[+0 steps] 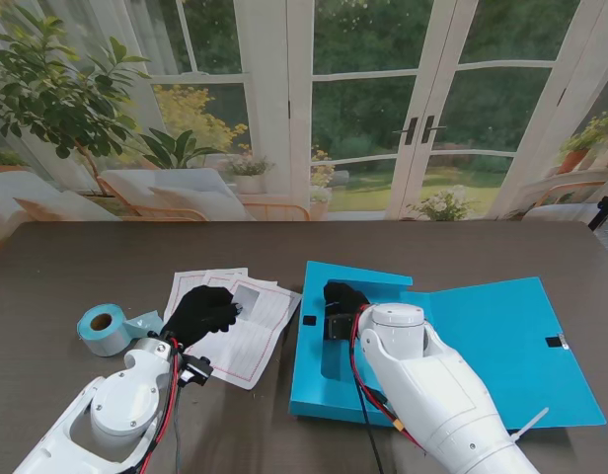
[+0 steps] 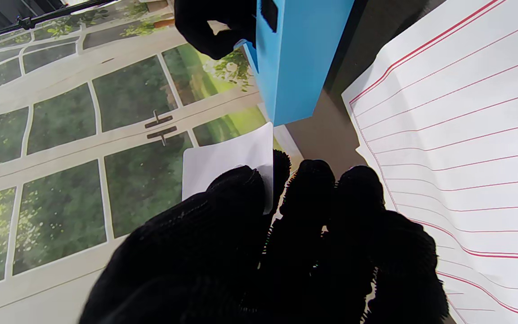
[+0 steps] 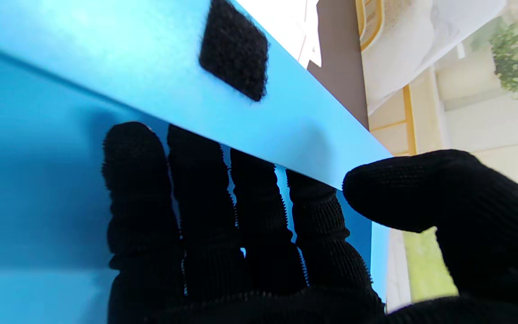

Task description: Peel a label from the label roll, stick it on the side of the file box and file the documents

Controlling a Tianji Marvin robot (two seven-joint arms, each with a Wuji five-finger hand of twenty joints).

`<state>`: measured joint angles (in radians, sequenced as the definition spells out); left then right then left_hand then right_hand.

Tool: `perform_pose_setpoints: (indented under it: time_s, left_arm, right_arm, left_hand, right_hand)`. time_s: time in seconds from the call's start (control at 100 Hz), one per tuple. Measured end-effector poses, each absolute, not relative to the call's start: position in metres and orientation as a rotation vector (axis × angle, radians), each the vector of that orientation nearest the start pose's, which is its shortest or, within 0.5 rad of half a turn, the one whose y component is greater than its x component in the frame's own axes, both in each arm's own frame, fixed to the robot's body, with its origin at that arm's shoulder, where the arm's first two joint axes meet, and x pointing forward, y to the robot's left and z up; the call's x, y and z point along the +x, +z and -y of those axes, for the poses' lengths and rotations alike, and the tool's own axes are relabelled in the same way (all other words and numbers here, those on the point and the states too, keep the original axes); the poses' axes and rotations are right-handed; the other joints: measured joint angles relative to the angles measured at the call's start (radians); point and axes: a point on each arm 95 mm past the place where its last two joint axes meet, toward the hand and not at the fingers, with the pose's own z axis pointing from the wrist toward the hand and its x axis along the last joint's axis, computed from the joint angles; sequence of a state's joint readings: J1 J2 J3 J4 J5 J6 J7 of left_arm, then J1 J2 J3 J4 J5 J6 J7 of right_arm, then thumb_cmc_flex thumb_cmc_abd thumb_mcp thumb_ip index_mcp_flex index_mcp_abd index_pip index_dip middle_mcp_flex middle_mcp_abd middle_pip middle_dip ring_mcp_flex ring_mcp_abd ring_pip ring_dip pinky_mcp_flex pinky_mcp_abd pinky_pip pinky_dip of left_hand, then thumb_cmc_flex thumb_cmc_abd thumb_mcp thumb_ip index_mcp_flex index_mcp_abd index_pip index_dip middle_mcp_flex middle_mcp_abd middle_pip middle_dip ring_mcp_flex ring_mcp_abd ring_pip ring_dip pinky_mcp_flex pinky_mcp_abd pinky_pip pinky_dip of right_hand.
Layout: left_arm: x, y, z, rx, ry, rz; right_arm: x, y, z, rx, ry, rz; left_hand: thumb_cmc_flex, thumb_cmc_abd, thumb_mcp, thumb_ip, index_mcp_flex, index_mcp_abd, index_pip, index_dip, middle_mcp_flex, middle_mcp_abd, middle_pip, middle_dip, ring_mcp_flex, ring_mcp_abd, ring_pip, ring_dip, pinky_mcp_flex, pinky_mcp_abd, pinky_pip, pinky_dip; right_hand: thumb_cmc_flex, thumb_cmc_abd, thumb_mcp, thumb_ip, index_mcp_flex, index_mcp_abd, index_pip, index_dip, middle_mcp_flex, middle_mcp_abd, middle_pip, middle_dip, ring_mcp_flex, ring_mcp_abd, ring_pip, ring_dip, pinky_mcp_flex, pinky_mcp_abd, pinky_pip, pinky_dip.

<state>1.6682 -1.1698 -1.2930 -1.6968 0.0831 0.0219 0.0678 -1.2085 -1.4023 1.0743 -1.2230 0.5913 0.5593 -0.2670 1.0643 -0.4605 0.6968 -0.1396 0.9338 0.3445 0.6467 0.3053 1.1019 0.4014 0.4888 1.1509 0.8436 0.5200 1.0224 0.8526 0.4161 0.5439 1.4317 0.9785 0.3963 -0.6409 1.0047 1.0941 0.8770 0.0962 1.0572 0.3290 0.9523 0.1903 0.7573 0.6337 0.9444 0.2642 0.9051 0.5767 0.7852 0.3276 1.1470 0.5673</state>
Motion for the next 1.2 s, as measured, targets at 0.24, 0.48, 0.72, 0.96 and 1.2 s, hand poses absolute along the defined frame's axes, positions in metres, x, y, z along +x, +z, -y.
perform_pose_setpoints:
  time_s: [0.24, 0.48, 0.72, 0.96, 1.2]
  left_arm:
    - [0.385, -0.317, 0.002, -2.082, -2.027, -0.745]
    - [0.390, -0.319, 0.007, -2.097, -2.019, -0.781]
    - [0.394, -0.318, 0.011, -2.100, -2.025, -0.797]
    - [0.402, -0.311, 0.015, -2.081, -2.043, -0.815]
    - [0.413, -0.304, 0.022, -2.070, -2.068, -0.836]
  right_arm:
    - [0.474, -0.351, -0.092, -2.628, -1.273, 0.065]
    - [0.475, -0.338, -0.089, -2.592, -1.322, 0.018]
    - [0.474, -0.320, -0.085, -2.556, -1.373, 0.001]
    - [0.472, -0.307, -0.082, -2.526, -1.408, -0.010]
    - [0.469, -0.296, -0.079, -2.507, -1.427, -0.010]
  left_hand:
    - [0.000, 0.000, 0.000, 0.000, 0.000, 0.000, 0.000, 0.000, 0.000, 0.000, 0.000, 0.000, 0.000, 0.000, 0.000, 0.000, 0.000, 0.000, 0.000, 0.002]
    - [0.000, 0.000, 0.000, 0.000, 0.000, 0.001, 0.000, 0.002, 0.000, 0.000, 0.000, -0.001, 0.000, 0.001, 0.000, 0.000, 0.000, 0.000, 0.000, 0.003]
    - [0.000, 0.000, 0.000, 0.000, 0.000, 0.001, 0.000, 0.002, 0.000, 0.001, 0.000, -0.002, 0.000, 0.001, 0.000, 0.001, 0.000, 0.000, 0.000, 0.003]
    - [0.000, 0.000, 0.000, 0.000, 0.000, 0.001, 0.000, 0.002, 0.000, 0.002, 0.000, -0.003, 0.000, 0.002, 0.000, 0.002, 0.000, 0.001, 0.000, 0.004]
    - [0.000, 0.000, 0.000, 0.000, 0.000, 0.001, 0.000, 0.002, 0.000, 0.002, 0.000, -0.003, 0.000, 0.002, 0.000, 0.002, 0.000, 0.002, 0.000, 0.005]
  right_hand:
    - [0.000, 0.000, 0.000, 0.000, 0.000, 0.001, 0.000, 0.000, 0.000, 0.000, 0.000, 0.000, 0.000, 0.010, 0.002, 0.000, -0.050, 0.009, 0.000, 0.000]
    - [0.000, 0.000, 0.000, 0.000, 0.000, 0.004, -0.002, 0.000, 0.000, 0.008, 0.000, 0.000, 0.000, 0.011, 0.002, 0.000, -0.050, 0.010, 0.000, 0.001]
    - [0.000, 0.000, 0.000, 0.000, 0.000, 0.014, -0.004, 0.000, 0.000, 0.013, 0.000, 0.000, 0.000, 0.012, 0.004, 0.000, -0.050, 0.011, 0.000, 0.001]
    - [0.000, 0.000, 0.000, 0.000, 0.000, 0.017, -0.005, 0.000, 0.000, 0.019, 0.000, 0.000, 0.000, 0.023, 0.004, 0.000, -0.050, 0.016, -0.006, 0.001]
    - [0.000, 0.000, 0.000, 0.000, 0.000, 0.026, -0.015, 0.000, 0.000, 0.021, 0.000, 0.000, 0.000, 0.024, 0.004, 0.000, -0.051, 0.017, -0.007, 0.002]
